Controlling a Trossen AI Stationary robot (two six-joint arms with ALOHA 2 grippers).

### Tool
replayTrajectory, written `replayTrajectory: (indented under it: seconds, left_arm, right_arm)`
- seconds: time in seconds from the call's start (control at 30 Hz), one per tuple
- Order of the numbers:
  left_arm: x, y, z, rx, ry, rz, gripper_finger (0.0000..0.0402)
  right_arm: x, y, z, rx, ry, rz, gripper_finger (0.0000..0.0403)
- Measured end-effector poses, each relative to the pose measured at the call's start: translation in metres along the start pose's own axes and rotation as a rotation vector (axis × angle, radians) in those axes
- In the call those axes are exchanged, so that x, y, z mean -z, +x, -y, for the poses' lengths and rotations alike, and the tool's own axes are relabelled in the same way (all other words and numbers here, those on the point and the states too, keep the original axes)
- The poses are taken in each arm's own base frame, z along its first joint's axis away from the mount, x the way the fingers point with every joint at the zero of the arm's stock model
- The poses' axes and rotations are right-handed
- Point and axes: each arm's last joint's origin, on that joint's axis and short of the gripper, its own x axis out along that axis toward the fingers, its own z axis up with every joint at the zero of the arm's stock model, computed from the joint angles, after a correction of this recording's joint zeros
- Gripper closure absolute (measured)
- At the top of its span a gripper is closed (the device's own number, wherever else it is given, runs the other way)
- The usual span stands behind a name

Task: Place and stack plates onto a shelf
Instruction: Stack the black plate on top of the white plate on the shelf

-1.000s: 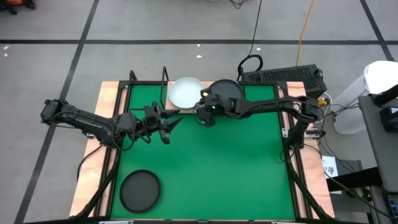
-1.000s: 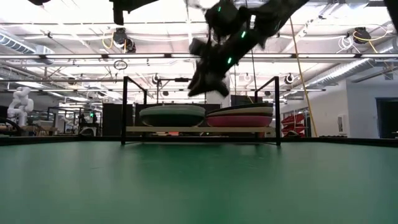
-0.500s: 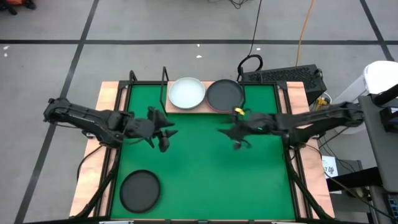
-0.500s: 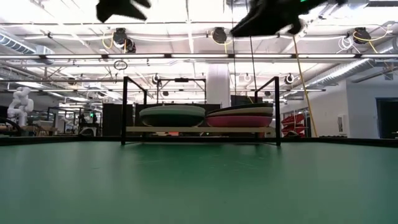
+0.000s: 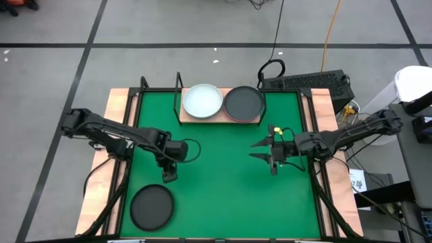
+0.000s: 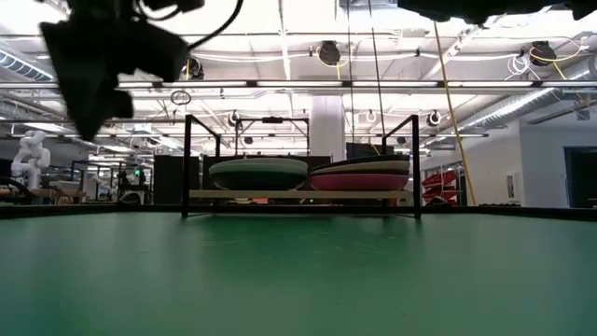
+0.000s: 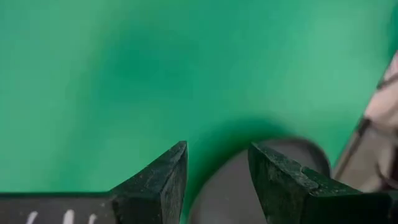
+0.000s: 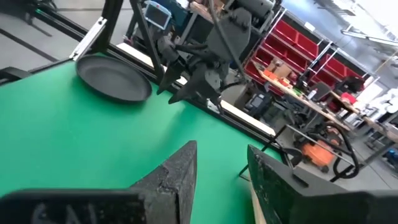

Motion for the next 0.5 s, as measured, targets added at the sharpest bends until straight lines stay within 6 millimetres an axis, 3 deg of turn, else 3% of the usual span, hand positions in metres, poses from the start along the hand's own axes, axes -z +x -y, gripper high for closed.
replayTrajectory:
  seconds: [0.33,0.5]
  left_arm:
    - [0.034,0.045,-0.029,0.018,-0.016,-0.201,0.0229]
    - [0.038,0.057,-0.024,0.055,0.094,-0.167,0.0229]
  right_arm:
    - [0.001,0.0,-0.002,-0.016,-0.014,-0.015,0.028]
    - [0.002,0.0,-0.003,-0.014,-0.006,-0.021,0.028]
